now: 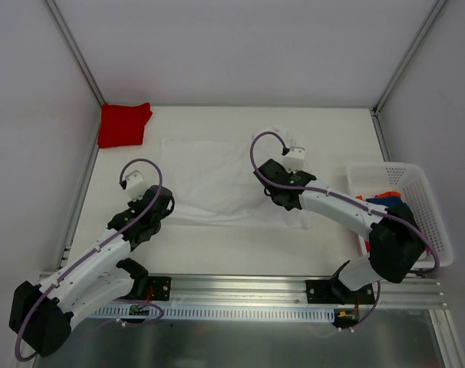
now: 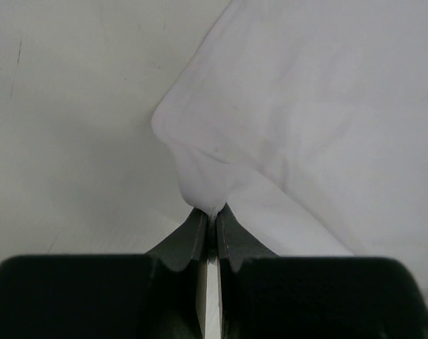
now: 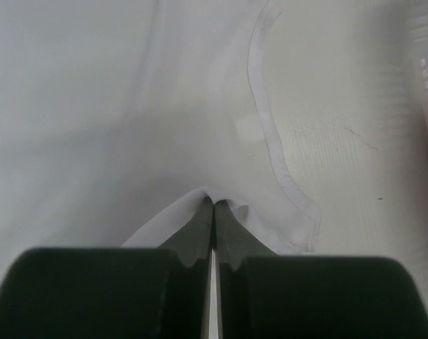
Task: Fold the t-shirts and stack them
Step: Fold the tshirt
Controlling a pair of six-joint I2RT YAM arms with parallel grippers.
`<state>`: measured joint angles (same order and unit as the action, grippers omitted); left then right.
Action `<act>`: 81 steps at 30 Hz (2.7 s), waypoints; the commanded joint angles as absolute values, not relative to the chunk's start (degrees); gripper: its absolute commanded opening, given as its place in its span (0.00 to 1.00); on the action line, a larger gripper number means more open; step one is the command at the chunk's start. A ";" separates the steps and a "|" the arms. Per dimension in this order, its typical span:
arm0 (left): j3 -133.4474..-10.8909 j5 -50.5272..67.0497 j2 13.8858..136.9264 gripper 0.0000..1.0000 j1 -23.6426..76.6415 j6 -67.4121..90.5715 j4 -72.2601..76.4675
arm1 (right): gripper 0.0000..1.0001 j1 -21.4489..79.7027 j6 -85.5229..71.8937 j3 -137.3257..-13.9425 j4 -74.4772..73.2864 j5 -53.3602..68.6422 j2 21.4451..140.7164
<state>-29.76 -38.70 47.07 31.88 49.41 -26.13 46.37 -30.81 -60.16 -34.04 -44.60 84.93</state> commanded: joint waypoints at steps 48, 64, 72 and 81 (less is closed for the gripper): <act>-36.47 -29.18 70.65 0.00 18.02 34.63 -2.20 | 0.00 33.22 -21.53 -75.58 -27.60 -39.11 100.46; -37.88 -29.00 74.35 0.00 17.84 32.61 1.41 | 0.00 30.68 -20.57 -78.57 -27.07 -37.70 104.06; -38.58 -30.32 75.67 0.00 17.40 32.17 1.67 | 0.00 28.92 -20.21 -81.30 -26.90 -37.53 106.52; -41.31 -29.62 79.54 0.99 16.35 31.64 2.28 | 0.21 26.81 -20.21 -83.93 -26.98 -35.95 110.39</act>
